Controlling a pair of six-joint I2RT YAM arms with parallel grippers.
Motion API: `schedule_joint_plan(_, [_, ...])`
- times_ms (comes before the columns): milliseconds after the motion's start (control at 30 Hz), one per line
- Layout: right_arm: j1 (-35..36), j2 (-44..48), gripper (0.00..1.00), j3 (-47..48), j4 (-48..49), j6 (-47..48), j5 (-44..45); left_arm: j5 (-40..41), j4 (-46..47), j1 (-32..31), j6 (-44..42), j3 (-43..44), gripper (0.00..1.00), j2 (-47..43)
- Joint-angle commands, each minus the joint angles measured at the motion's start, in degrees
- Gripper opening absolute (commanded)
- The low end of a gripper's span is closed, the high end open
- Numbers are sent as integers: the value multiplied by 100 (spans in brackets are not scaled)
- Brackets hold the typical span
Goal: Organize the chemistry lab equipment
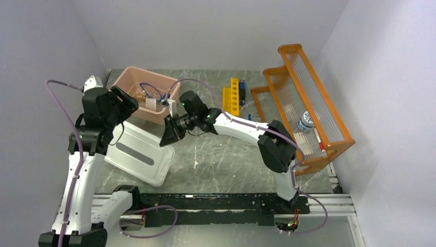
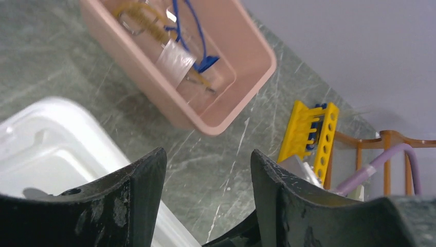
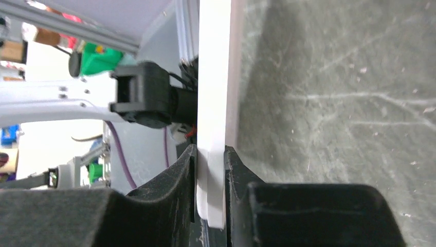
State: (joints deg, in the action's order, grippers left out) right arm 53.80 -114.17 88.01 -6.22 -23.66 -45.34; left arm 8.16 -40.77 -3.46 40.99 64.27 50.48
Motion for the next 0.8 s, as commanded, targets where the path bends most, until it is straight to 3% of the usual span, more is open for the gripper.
schedule_joint_plan(0, [-414,259,0,148,904,-622,-144,-84,-182,38,-409,620,65,225])
schedule_joint_plan(133, [-750,153,0,232,1423,-1542,-501,-285,-175,34,-442,946,65,418])
schedule_joint_plan(300, [-1021,-152,0,545,1344,-2210,-801,-623,-101,39,-518,993,65,685])
schedule_joint_plan(567, [-1043,103,0,169,1200,-1018,-505,-1140,-653,39,-158,481,71,1170])
schedule_joint_plan(767, [-1041,76,0,39,1173,-950,-183,-921,-968,48,128,229,75,1203])
